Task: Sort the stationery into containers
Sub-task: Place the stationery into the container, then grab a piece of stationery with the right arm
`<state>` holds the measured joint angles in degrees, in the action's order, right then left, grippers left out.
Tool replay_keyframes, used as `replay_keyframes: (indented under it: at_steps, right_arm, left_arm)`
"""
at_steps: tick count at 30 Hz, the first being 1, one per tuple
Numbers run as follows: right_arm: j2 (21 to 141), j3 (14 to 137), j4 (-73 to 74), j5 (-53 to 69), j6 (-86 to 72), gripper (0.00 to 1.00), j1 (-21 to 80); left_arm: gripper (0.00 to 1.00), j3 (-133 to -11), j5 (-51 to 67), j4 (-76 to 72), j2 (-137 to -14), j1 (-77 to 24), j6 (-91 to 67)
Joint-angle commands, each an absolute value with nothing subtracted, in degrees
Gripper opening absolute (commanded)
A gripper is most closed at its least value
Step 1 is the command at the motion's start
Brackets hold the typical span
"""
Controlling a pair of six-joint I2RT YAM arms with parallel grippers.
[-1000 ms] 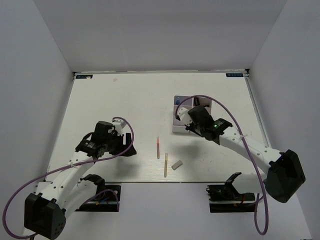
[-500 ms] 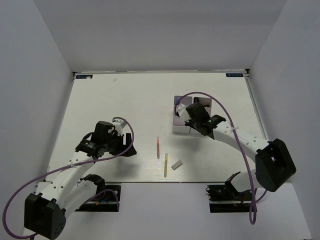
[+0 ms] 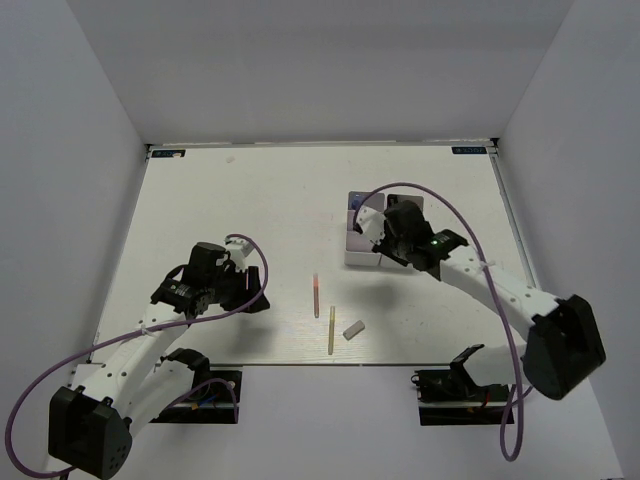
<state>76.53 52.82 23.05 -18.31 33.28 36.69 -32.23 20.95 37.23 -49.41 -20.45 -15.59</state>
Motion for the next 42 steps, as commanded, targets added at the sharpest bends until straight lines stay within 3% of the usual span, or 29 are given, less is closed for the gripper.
replay_keyframes:
  at_steps: [1,2,3,4,5,7,8,9,12,13,26,29,42]
  right_arm:
    - [70.06,55.20,33.70,13.24,40.02,0.00,36.47]
    - [68.74,54.59,38.88,18.75,46.34,0.00,36.65]
    - [67.34,53.71,41.46,23.77,46.41,0.00,36.74]
    - [66.54,49.44,42.88,36.61,57.11,0.05,36.48]
    - [65.84,48.09,43.67,39.52,60.61,0.14,36.56]
    - [68.71,45.62,46.49,43.94,68.02,0.35,37.17]
    - [69.25,44.75,45.80,44.47,69.68,0.40,37.53]
    - [69.69,43.69,44.92,44.12,70.74,0.41,37.70]
    - [70.23,41.14,39.66,40.10,70.75,0.46,39.11]
    - [70.31,40.87,39.12,39.90,71.19,0.46,39.72]
    - [81.29,41.92,26.90,28.04,68.73,0.48,49.74]
    - [81.83,41.22,23.48,24.18,66.98,0.52,50.71]
    - [83.76,40.43,18.73,20.12,68.90,0.52,53.61]
  left_arm:
    - [0.55,-31.99,23.55,36.04,-49.13,-20.57,-14.59]
    - [0.21,-31.91,23.73,35.95,-49.57,-20.57,-14.42]
    - [0.07,-31.90,23.99,35.95,-49.74,-20.57,-14.33]
    - [0.00,-32.25,23.99,36.21,-50.01,-20.65,-14.15]
    - [0.00,-32.43,23.82,36.47,-50.10,-20.57,-14.15]
    - [0.08,-32.52,22.95,36.74,-50.62,-20.65,-14.15]
    - [0.18,-32.43,22.50,36.91,-50.45,-20.57,-14.15]
    - [0.40,-32.52,22.41,37.09,-50.36,-20.57,-14.24]
    - [0.67,-32.69,22.24,37.18,-50.27,-20.65,-14.15]
    - [0.71,-32.61,21.98,37.26,-50.27,-20.65,-14.24]
    - [0.73,-32.87,21.71,37.70,-49.75,-20.57,-13.97]
    - [0.73,-32.70,21.62,37.44,-49.83,-20.65,-13.89]
    - [0.75,-32.78,21.71,37.53,-49.48,-20.57,-13.80]
